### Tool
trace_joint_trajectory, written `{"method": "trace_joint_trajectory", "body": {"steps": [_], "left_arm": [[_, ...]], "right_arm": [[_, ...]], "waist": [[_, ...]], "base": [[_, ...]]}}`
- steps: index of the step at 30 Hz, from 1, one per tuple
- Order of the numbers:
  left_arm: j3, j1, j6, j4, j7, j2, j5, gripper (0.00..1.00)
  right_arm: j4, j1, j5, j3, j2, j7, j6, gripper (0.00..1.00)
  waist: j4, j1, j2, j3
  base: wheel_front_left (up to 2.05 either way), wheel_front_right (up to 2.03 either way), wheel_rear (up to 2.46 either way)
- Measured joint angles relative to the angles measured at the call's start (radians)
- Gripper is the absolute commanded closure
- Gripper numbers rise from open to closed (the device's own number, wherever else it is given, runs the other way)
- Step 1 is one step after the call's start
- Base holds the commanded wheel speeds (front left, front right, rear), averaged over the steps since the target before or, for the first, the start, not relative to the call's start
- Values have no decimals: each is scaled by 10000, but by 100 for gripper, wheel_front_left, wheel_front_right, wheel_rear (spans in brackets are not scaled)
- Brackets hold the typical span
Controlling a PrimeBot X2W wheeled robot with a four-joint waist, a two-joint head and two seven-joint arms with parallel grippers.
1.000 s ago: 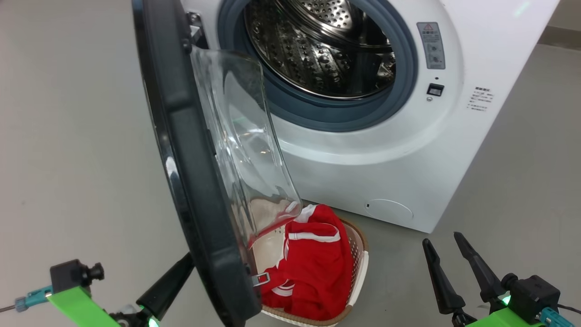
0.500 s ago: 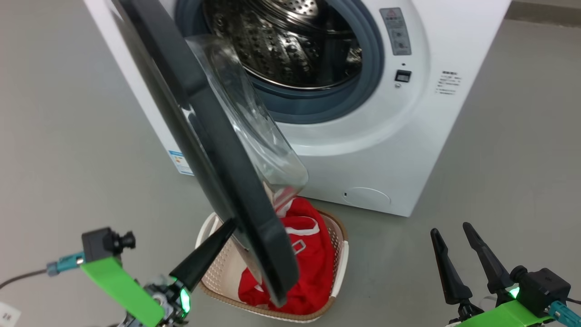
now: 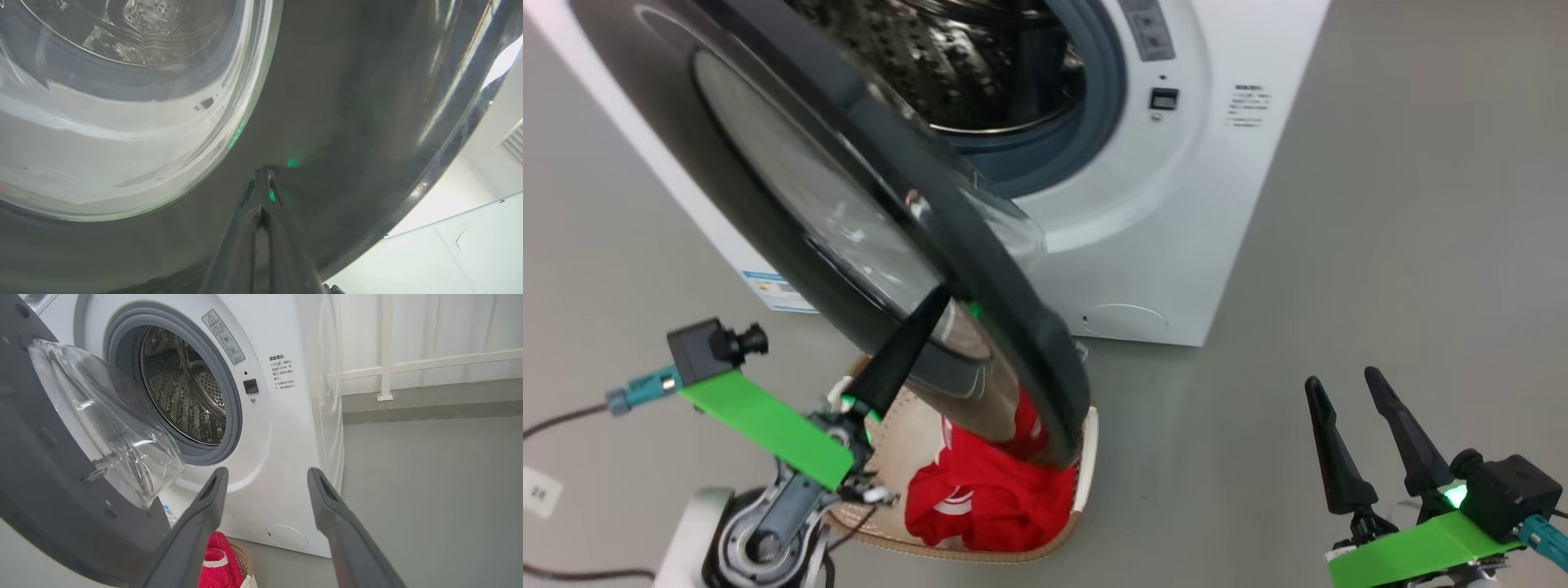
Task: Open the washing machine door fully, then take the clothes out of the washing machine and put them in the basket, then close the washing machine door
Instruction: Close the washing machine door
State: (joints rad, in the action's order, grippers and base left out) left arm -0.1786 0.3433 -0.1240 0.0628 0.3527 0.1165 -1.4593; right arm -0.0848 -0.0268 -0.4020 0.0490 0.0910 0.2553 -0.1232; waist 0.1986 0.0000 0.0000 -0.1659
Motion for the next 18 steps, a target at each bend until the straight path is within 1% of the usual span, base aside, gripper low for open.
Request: {"method": "trace_joint_trajectory", "body": {"steps": [6, 12, 18], "left_arm": [[-476, 938, 0, 560, -968, 188, 234, 100], [-786, 1753, 0, 1170, -1835, 362, 238, 100], [-1074, 2499, 0, 1749, -2623, 656, 240, 100]], "right_arm": [[12, 219, 0, 12, -54, 0, 0, 0], [10, 283, 0, 15, -113, 0, 0, 0], [13, 365, 0, 56, -228, 0, 0, 0]], "waist": [[-552, 0, 0, -242], [-1055, 0, 0, -448], [-1512, 0, 0, -593]], "base": [[0, 0, 0], [0, 0, 0], [0, 0, 0]]}}
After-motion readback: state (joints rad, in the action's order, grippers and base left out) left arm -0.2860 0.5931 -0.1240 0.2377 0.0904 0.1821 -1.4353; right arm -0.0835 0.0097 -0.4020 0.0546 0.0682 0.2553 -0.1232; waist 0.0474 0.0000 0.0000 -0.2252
